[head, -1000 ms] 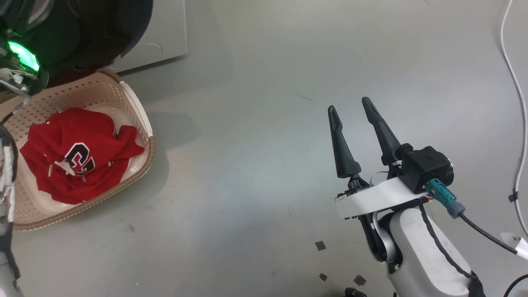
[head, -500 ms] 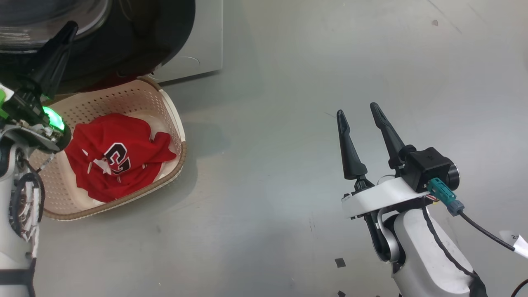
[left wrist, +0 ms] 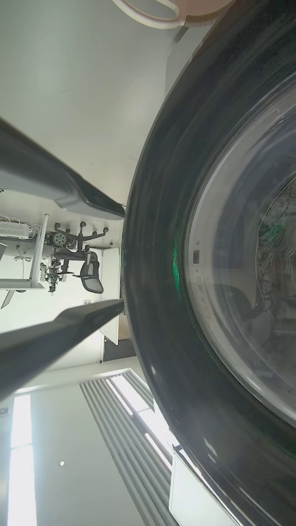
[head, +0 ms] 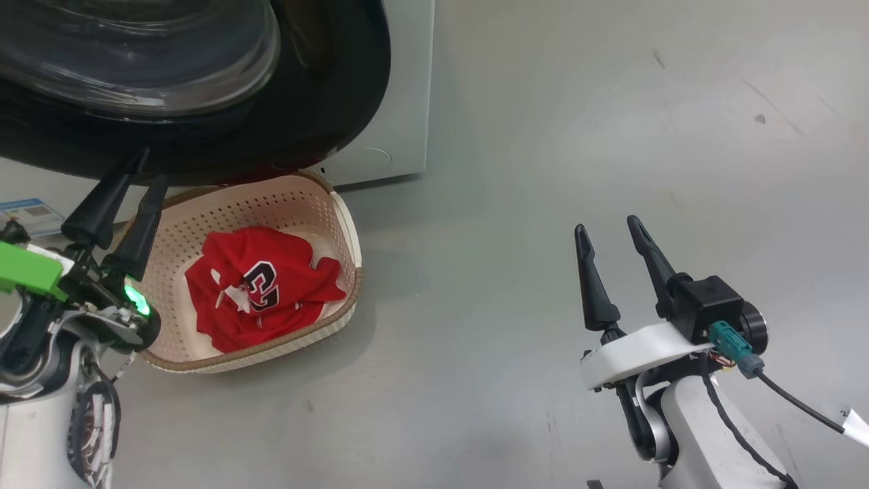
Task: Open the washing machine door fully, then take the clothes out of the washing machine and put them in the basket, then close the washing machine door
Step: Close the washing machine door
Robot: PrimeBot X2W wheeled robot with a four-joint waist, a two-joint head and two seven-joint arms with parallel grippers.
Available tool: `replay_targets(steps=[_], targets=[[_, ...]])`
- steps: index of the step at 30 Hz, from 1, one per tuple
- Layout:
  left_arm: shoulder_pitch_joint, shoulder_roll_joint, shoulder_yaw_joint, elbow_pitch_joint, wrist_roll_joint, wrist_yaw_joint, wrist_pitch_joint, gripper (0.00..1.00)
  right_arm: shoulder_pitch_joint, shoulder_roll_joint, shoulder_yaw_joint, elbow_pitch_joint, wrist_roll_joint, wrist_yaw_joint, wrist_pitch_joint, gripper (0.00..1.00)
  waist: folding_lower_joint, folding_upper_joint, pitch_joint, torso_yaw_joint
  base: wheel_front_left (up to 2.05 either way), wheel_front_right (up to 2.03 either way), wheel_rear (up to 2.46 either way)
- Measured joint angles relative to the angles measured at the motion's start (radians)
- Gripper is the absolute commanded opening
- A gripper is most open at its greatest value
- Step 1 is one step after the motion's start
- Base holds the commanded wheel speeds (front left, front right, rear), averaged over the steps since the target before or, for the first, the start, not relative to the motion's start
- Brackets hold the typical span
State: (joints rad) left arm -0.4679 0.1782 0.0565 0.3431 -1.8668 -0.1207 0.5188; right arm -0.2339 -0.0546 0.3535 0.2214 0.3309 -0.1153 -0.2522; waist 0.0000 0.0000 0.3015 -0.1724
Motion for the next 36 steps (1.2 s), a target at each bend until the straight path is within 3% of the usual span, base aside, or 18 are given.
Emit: replay_targets(steps=[17, 21, 26, 33, 34, 35, 36], targets=[[0.301, -0.121, 0.076, -0.158, 0.042, 0.0, -0.13, 1.0, 0.091, -0.009, -0.031, 0.028, -0.001, 0.012, 0.0, 1.0, 0.0, 0.0, -0.148, 0.098, 0.0, 0.0, 0.0], [0.353, -0.125, 0.097, -0.213, 0.106, 0.0, -0.198, 1.0, 0.11, -0.01, -0.035, 0.029, -0.001, 0.012, 0.0, 1.0, 0.0, 0.0, -0.177, 0.113, 0.0, 0.0, 0.0], [0.391, -0.108, 0.108, -0.299, 0.315, 0.0, -0.332, 1.0, 0.124, -0.02, -0.045, 0.027, -0.011, 0.012, 0.0, 1.0, -0.0001, 0.0, -0.198, 0.135, 0.0, 0.0, 0.0], [0.441, -0.024, 0.067, -0.392, 0.712, 0.0, -0.531, 1.0, 0.132, -0.03, -0.056, 0.025, -0.017, 0.013, 0.0, 1.0, -0.0001, 0.0, -0.223, 0.15, 0.0, 0.0, 0.0], [0.441, -0.024, 0.067, -0.392, 0.712, 0.0, -0.531, 1.0, 0.132, -0.03, -0.056, 0.025, -0.017, 0.013, 0.0, 1.0, -0.0001, 0.0, -0.223, 0.15, 0.0, 0.0, 0.0], [0.451, -0.008, 0.058, -0.399, 0.774, 0.0, -0.558, 1.0, 0.134, -0.031, -0.057, 0.024, -0.017, 0.016, 0.0, 1.0, -0.0001, 0.0, -0.228, 0.151, 0.0, 0.0, 0.0], [0.476, 0.05, 0.029, -0.411, 0.892, 0.0, -0.609, 1.0, 0.138, -0.033, -0.058, 0.022, -0.018, 0.017, 0.0, 1.0, -0.0001, 0.0, -0.237, 0.152, 0.0, 0.0, 0.0]])
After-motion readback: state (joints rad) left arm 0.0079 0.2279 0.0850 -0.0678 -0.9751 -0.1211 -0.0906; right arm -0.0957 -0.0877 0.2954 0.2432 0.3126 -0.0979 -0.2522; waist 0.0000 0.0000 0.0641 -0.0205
